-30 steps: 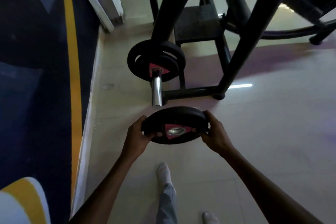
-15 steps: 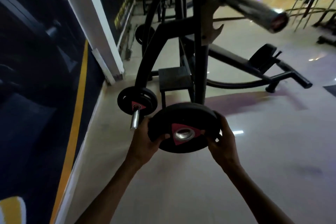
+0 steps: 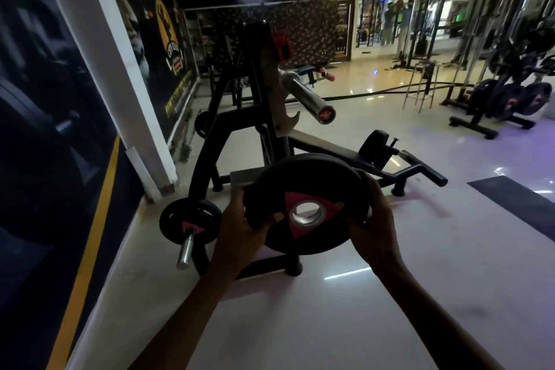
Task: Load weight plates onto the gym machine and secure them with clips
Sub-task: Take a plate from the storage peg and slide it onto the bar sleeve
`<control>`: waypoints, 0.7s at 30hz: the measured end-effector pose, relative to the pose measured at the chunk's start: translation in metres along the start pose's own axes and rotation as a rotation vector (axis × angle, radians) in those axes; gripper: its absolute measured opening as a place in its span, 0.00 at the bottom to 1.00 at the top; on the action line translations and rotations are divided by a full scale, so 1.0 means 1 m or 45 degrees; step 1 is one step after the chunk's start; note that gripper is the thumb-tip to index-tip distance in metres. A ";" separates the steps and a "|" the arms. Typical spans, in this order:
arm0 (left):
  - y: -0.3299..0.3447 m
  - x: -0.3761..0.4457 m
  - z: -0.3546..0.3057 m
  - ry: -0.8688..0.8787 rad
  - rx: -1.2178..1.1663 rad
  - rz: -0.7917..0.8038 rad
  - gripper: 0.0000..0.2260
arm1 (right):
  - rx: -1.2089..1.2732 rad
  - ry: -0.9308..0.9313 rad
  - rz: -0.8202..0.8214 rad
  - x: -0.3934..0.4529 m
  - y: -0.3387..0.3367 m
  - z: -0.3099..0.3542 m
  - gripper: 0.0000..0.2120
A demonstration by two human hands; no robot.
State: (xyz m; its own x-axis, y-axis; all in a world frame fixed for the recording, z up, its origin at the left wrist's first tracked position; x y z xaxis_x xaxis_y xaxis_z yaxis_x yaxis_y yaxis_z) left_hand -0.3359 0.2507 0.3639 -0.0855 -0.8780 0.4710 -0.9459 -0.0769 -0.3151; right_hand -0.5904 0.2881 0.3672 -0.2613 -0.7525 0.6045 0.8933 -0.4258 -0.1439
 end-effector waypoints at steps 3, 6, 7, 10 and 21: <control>0.018 0.025 -0.023 0.049 0.006 -0.041 0.26 | 0.015 -0.053 -0.023 0.031 -0.024 0.004 0.34; 0.036 0.060 -0.042 0.086 0.021 -0.068 0.26 | 0.045 -0.110 -0.027 0.073 -0.036 -0.004 0.32; 0.041 0.071 -0.047 0.097 0.028 -0.092 0.26 | 0.057 -0.110 -0.026 0.086 -0.039 -0.008 0.32; 0.052 0.108 -0.057 0.141 0.050 -0.146 0.28 | 0.095 -0.130 -0.010 0.129 -0.042 -0.017 0.32; 0.072 0.193 -0.046 0.059 0.130 -0.348 0.35 | 0.190 -0.114 0.118 0.237 -0.017 -0.060 0.34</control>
State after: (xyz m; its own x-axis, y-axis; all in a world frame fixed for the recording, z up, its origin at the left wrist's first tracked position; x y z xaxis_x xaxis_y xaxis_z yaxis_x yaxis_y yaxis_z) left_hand -0.4344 0.0977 0.4697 0.1517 -0.7959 0.5862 -0.8996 -0.3569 -0.2518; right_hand -0.6896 0.0871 0.4657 -0.1479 -0.7344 0.6624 0.9580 -0.2727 -0.0884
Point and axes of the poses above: each hand's wrist, its own x-axis towards the middle knuckle, its own y-axis out of the palm, z = x × y, the point moved 8 cm from there along x, towards the middle knuckle, and after that the axes turned 1 degree about y, right-handed, at the moved point
